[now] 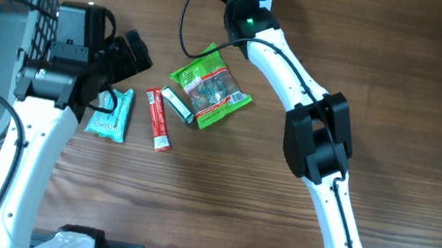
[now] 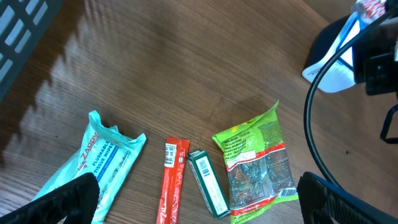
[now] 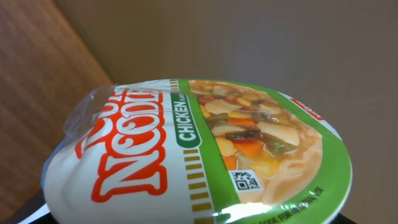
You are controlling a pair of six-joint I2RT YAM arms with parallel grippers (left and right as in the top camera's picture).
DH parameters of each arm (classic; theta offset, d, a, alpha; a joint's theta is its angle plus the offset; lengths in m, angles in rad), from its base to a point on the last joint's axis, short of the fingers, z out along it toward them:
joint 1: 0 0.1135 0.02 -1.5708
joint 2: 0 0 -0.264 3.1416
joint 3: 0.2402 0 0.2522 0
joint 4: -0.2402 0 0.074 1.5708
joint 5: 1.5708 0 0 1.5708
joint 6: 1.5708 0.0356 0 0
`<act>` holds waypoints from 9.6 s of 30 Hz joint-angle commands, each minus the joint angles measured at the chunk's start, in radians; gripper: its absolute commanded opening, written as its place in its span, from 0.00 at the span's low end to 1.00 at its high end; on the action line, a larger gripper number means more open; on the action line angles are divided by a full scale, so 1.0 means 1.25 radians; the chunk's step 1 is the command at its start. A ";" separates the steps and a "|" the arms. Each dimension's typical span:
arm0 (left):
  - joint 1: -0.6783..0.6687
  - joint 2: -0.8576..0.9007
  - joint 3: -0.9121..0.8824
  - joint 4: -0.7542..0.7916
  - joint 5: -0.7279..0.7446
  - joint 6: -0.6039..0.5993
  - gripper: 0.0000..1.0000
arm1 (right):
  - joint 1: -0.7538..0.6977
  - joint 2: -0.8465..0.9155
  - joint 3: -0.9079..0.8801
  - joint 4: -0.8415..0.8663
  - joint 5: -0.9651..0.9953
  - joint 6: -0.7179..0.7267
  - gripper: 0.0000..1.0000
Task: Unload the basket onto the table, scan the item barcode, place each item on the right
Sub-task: 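Carry the cup noodle up to the barcode scanner with the right gripper, then move the cup noodle right and set it down on the table, then reach the right gripper over the green Haribo bag and grasp it, then lift the Haribo bag with the right gripper and shift it right, then carry the Haribo bag up to the barcode scanner with the right gripper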
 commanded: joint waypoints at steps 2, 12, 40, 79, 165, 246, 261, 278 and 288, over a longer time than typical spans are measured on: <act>0.002 -0.003 0.007 0.002 0.003 -0.008 1.00 | 0.002 -0.052 0.021 -0.054 0.019 0.116 0.61; 0.002 -0.003 0.007 0.002 0.003 -0.008 1.00 | -0.017 -0.264 0.021 -0.276 0.003 0.329 0.62; 0.002 -0.003 0.007 0.002 0.003 -0.008 1.00 | -0.611 -0.410 -0.253 -0.808 -0.386 0.720 0.60; 0.002 -0.003 0.007 0.002 0.003 -0.008 1.00 | -0.579 -0.552 -0.354 -0.818 -0.389 0.636 1.00; 0.002 -0.003 0.007 0.002 0.003 -0.008 1.00 | -0.017 -0.336 -0.531 -0.506 -0.629 0.798 0.84; 0.002 -0.003 0.007 0.002 0.003 -0.008 1.00 | -0.132 -0.691 -0.836 -0.343 -0.606 1.093 0.04; 0.002 -0.003 0.007 0.002 0.003 -0.008 1.00 | -0.145 -0.778 -0.836 -0.482 -0.803 1.369 0.04; 0.002 -0.003 0.007 0.002 0.003 -0.008 1.00 | -0.140 -1.035 -0.836 -0.568 -0.636 1.690 0.04; 0.002 -0.003 0.007 0.002 0.003 -0.008 1.00 | -0.068 -1.038 -0.838 -0.554 -0.611 1.744 0.04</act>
